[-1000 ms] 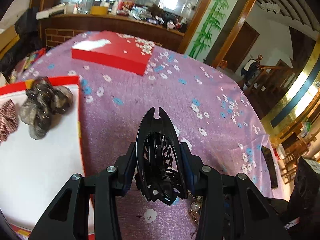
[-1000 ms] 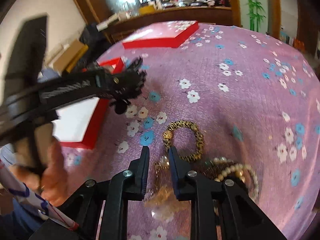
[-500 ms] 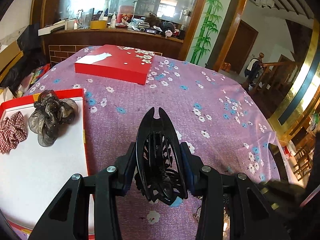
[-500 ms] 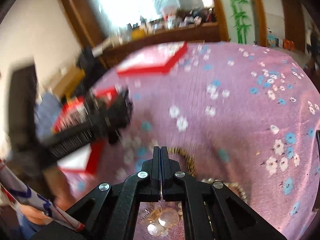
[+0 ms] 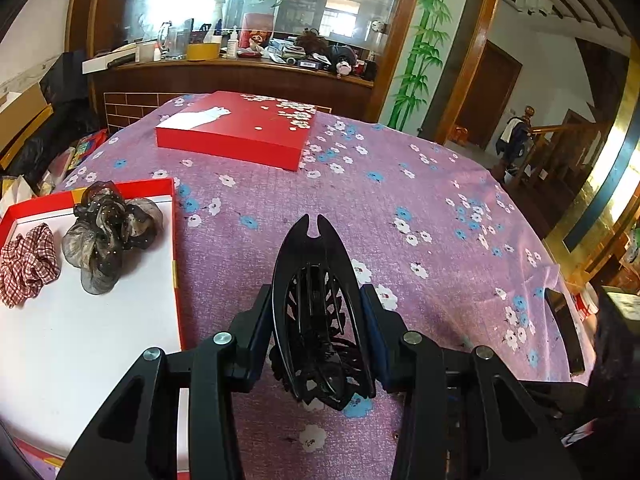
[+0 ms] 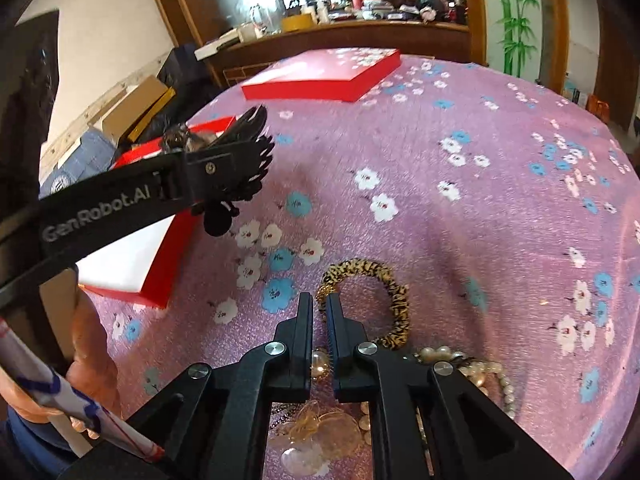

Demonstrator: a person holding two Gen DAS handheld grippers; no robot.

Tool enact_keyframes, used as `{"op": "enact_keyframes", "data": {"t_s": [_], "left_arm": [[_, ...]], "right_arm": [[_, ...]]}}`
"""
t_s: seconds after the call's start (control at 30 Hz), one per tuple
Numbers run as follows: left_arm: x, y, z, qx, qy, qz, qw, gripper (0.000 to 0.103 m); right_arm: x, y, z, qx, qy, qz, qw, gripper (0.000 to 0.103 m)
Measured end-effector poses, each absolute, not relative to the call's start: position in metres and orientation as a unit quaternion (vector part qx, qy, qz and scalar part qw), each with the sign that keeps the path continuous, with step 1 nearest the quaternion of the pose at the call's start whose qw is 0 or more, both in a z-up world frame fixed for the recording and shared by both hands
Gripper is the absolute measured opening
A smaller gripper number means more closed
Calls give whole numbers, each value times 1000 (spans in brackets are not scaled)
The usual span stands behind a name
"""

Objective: Organize jewelry
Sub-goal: 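Grasp the leopard-print scrunchie with right tool while left tool holds the claw clip, then carry claw clip and leopard scrunchie into the white tray and open both tools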

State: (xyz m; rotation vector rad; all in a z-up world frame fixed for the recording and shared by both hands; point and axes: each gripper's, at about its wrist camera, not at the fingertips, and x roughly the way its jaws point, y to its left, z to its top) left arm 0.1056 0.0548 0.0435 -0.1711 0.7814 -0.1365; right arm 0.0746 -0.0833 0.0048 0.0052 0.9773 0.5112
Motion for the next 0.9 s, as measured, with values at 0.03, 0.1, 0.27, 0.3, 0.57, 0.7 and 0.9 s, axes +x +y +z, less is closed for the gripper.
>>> {"op": "enact_keyframes", "data": {"t_s": [0.03, 0.1, 0.27, 0.3, 0.57, 0.7, 0.9], "left_arm": [[105, 54, 43, -83, 379, -67, 919, 41], [104, 55, 45, -83, 377, -68, 920, 41], [103, 55, 45, -81, 378, -69, 920, 41], [103, 53, 46, -80, 377, -69, 920, 41], [101, 49, 48, -78, 372, -71, 922, 41], [100, 44, 47, -71, 373, -75, 922, 41], [84, 29, 63, -38, 350, -56, 934, 41]], "right_arm": [[74, -82, 3, -8, 465, 238, 853, 12], [77, -76, -1, -23, 466, 231, 854, 23], [76, -69, -7, -65, 465, 211, 858, 12], [77, -71, -7, -63, 466, 205, 859, 6], [73, -124, 38, 82, 389, 202, 895, 5], [68, -139, 50, 116, 364, 197, 903, 5], [62, -150, 67, 143, 338, 197, 909, 5]]}}
